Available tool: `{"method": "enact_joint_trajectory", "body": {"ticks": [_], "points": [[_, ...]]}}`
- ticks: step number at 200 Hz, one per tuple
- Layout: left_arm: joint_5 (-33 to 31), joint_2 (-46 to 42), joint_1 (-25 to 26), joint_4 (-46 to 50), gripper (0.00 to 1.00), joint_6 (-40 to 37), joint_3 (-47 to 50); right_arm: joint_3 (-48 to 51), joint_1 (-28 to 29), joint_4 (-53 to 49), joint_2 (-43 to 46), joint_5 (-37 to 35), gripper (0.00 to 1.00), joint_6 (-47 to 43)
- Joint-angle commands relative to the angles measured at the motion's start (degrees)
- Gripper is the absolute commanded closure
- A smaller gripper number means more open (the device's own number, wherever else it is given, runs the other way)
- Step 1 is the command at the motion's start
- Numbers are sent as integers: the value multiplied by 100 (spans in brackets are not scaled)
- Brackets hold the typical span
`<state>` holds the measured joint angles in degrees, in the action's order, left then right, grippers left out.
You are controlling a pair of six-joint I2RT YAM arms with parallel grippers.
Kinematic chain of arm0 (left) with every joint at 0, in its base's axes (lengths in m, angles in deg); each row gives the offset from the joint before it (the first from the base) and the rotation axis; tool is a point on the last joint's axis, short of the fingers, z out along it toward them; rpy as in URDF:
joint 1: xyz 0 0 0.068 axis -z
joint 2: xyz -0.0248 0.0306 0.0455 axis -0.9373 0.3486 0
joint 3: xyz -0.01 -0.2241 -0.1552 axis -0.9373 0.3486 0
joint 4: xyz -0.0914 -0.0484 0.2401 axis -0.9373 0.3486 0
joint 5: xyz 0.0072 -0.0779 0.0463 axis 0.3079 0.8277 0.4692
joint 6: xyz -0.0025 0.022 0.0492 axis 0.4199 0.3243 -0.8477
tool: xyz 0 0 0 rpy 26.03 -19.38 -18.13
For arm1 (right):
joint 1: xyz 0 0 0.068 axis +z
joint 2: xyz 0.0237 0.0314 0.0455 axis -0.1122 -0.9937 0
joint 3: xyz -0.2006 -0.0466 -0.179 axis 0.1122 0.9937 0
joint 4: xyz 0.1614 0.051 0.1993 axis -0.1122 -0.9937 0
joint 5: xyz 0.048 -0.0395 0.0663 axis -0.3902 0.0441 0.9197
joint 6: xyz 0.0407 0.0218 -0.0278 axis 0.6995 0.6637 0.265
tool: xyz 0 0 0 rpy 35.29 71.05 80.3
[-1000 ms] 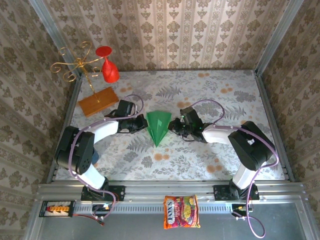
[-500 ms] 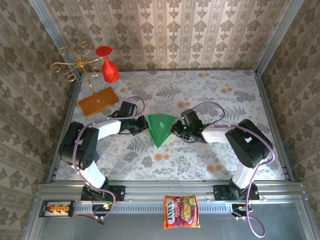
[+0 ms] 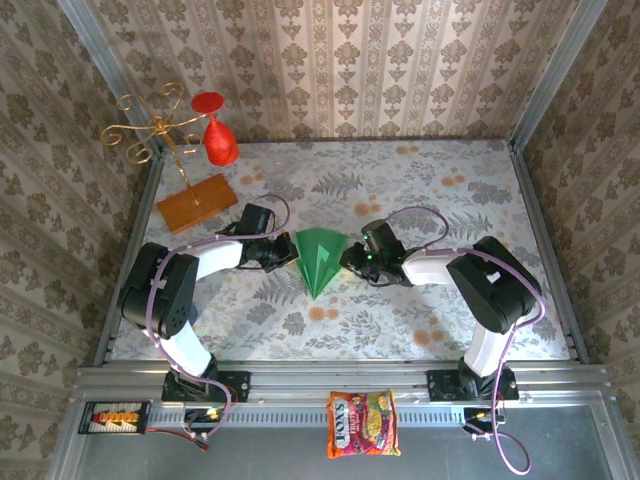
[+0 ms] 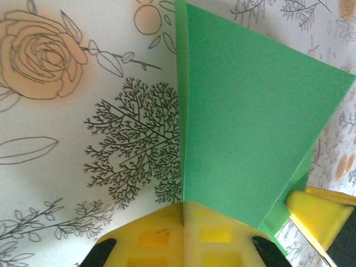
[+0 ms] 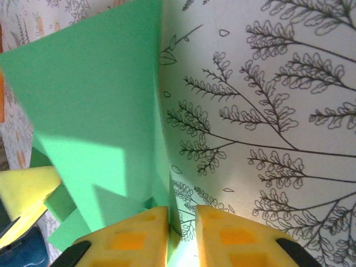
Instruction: Fold a paper plane with a square sheet of paper (pick it up from the middle)
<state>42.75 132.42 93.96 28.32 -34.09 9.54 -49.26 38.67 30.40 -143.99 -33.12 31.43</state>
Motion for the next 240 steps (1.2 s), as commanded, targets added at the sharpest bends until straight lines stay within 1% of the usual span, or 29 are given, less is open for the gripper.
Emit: {"method": "enact_joint_trajectory", "body": {"ticks": [1,24,62,102,161,181,202,222,240], "points": [[224,-21,42,99,96,-63,-129,-245,-35,-104,282,224,72,-130],[202,-100,61,260,95,-147,-211,-297,22,-357,504,222,65,-278],[202,-87,86,299,95,-149,-269,-365,379,-734,627,141,63,-371],[193,-69,79,324,95,-142,-252,-618,701,-1127,423,-71,63,-339],[237,-64,87,322,95,-153,-267,-754,732,-1289,273,-169,64,-371],[245,-67,102,315,95,-154,-280,-806,741,-1264,181,-45,65,-423],[238,-75,106,315,95,-152,-273,-896,767,-1184,91,119,67,-475],[230,-92,113,315,95,-153,-269,-973,823,-1337,101,24,70,-529],[221,-104,117,318,96,-153,-260,-956,838,-1486,200,-151,69,-556]]}}
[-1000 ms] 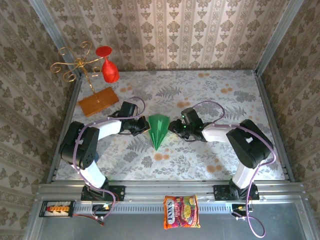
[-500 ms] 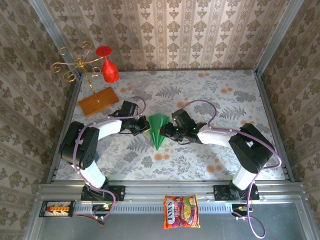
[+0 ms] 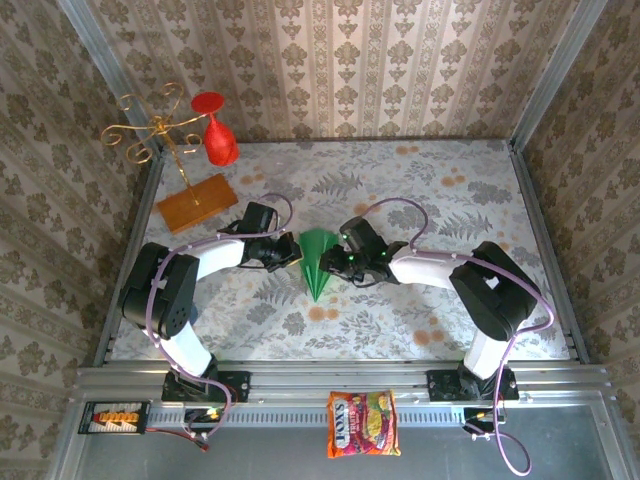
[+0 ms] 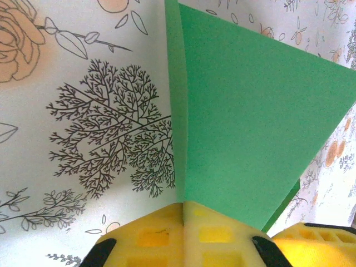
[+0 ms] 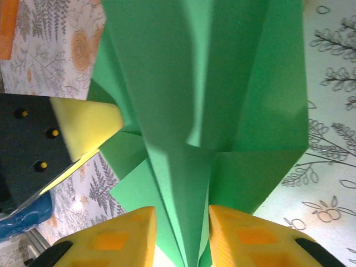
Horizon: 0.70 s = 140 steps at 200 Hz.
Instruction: Fold a paper plane with a square sheet of paper (pick it up from the middle)
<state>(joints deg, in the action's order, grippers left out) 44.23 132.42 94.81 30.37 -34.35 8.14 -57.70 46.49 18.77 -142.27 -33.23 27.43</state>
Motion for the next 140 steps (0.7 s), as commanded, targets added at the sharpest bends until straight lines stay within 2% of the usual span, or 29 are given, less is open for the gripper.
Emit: {"method": "enact_joint_trajectory", "body": {"ticks": [1,79,113,137,140], "points": [[72,-104,34,111,96,-127,-118,-104,55,-326,32,-145,69,-165],[149,-121,49,92,95,-83,-143,-443,159,-456,-356,246,66,-152],[159,-148,50,99,95,-53,-157,-772,273,-924,-550,136,63,-241],[150,-158,46,110,95,-48,-157,-966,339,-1320,-576,-74,57,-412],[143,-162,197,114,95,-42,-160,-996,347,-1368,-579,-113,56,-437]]}}
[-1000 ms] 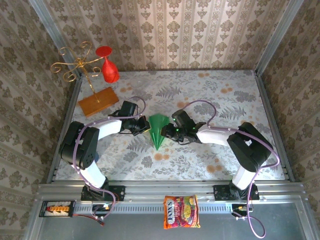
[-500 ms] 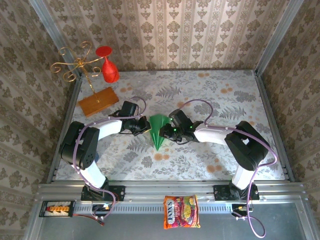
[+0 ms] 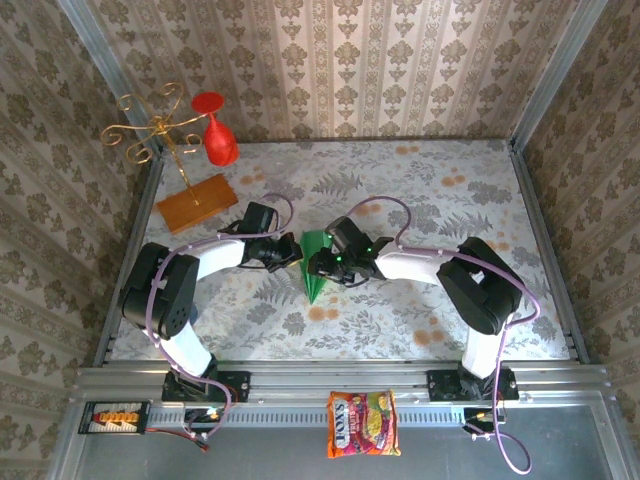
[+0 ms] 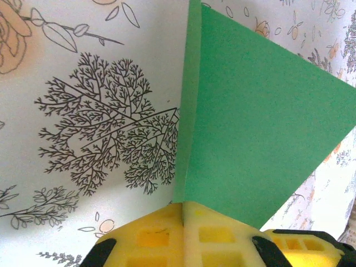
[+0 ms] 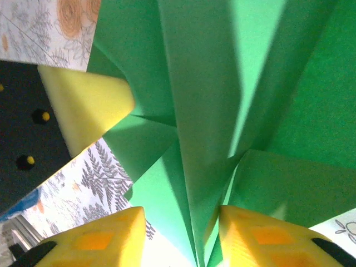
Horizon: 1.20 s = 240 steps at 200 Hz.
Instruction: Fold a paper plane with a square sheet of paper (pick it up from the middle)
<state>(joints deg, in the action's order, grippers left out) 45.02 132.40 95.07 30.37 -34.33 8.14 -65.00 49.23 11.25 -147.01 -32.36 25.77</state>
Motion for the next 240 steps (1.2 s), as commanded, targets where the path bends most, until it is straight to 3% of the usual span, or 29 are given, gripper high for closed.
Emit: {"method": "enact_joint_trajectory", "body": {"ticks": [1,42,160,240], "points": [[64,-162,183,117,95,-43,-164,-273,73,-637,-104,-205,56,-284],[57,-186,215,141,95,-49,-184,-582,157,-1158,-190,-461,51,-562],[54,-178,230,162,95,-24,-170,-964,265,-1661,-462,-665,52,-728],[54,-202,234,163,92,-24,-139,-1109,296,-1997,-572,-988,66,-653]]}}
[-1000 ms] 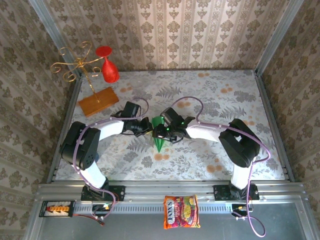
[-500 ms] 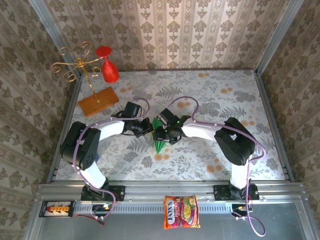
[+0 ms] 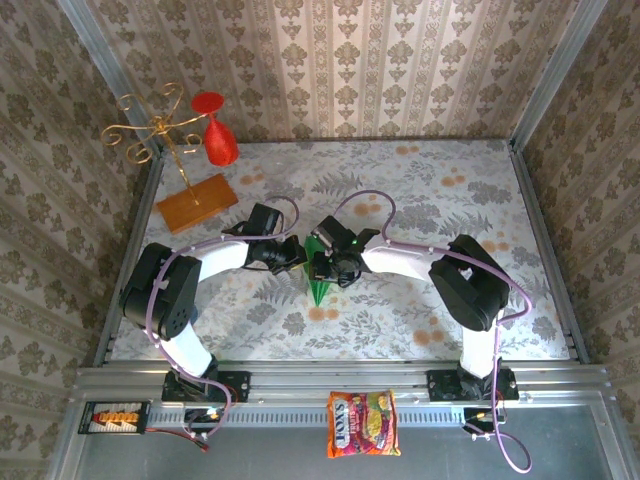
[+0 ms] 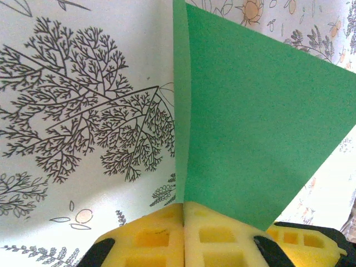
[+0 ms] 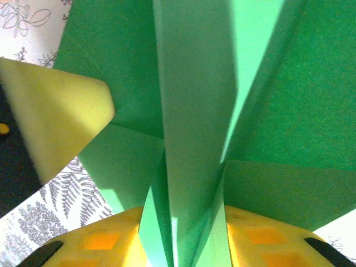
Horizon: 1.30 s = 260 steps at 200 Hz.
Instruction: Fold a paper plane with a square sheet of paper (pick it up from the middle)
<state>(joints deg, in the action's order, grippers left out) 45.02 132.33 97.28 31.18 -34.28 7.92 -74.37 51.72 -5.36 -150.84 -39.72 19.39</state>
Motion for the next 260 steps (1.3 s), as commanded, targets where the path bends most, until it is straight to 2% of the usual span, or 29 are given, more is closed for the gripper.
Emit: {"method": "enact_joint_trajectory", "body": {"ticks": [1,35,86,132,171,260], "points": [[54,-202,16,82,92,-28,-119,-170,49,-343,-193,-254,66,-13],[2,-244,10,129,85,-49,-118,-237,60,-406,-272,-274,69,-13],[-328,-510,-127,327,58,-130,-70,-259,26,-931,-92,-638,77,-232],[-494,-705,-408,502,45,-299,52,-178,-131,-1502,152,-1004,78,-396],[-763,-970,-509,572,29,-480,195,-184,-155,-1631,89,-1116,77,-377],[-1271,-1487,-619,877,4,-861,296,-144,-144,-1625,-63,-1161,83,-242]]}}
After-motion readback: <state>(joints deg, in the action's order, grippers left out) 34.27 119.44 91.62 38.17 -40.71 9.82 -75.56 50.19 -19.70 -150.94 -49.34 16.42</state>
